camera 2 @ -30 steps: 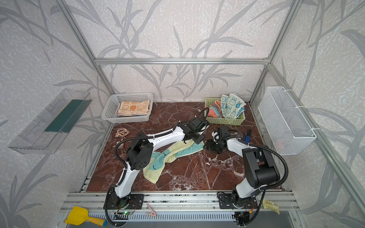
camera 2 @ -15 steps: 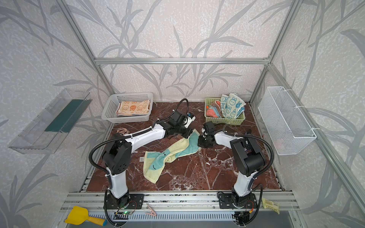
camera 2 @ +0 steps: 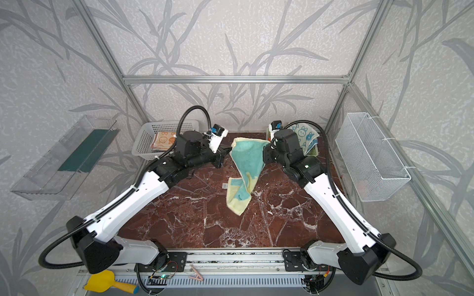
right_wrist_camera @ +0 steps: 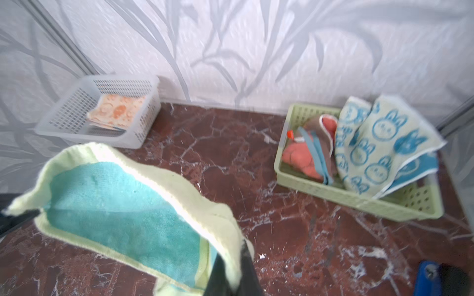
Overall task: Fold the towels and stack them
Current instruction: 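Grasp two corners of the towel with both grippers and lift it, then lower the hanging towel onto the table with both grippers, laying it flat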
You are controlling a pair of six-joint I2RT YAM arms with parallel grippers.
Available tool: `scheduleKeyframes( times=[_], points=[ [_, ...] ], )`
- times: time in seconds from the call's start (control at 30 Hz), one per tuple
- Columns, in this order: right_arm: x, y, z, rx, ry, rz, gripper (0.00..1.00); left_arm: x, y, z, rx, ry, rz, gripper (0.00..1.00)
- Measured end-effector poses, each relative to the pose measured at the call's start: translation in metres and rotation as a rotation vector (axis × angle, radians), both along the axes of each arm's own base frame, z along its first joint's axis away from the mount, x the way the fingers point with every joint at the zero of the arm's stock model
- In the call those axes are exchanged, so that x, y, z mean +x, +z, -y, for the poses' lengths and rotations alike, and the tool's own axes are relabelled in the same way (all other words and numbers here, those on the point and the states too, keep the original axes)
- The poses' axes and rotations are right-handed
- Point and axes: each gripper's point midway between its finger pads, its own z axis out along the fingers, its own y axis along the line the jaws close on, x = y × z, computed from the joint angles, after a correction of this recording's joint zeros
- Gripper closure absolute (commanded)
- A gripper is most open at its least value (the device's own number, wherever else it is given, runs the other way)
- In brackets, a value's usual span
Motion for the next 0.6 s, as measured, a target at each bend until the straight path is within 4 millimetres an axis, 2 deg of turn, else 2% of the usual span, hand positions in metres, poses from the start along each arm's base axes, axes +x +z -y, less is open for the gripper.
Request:
scheduleKeyframes(
  times=[0.13,0.27,0.33,0.43,0.53,0.6],
  points=[
    [-0.046,0.052,-0.006,-0.066,0.076,0.123,1.0,-0.039,0.057,-0.031,-0.079,0.017,0.119,1.0],
    [-0.083,0.085,-0.008,-0.114,0.133,0.195,1.0,-0.08,0.095,-0.049,-0.154,-0.009,0.199,1.0],
    [-0.097,0.1,-0.007,-0.129,0.155,0.224,1.0,-0.096,0.103,-0.052,-0.179,-0.032,0.205,1.0],
    [-0.108,0.112,-0.006,-0.139,0.182,0.244,1.0,-0.106,0.105,-0.055,-0.197,-0.042,0.195,1.0],
    [-0.106,0.113,-0.004,-0.179,0.167,0.243,1.0,-0.102,0.1,-0.059,-0.194,-0.011,0.165,1.0],
    [-0.098,0.109,-0.006,-0.227,0.147,0.238,1.0,-0.09,0.092,-0.062,-0.178,0.035,0.117,1.0]
  ],
)
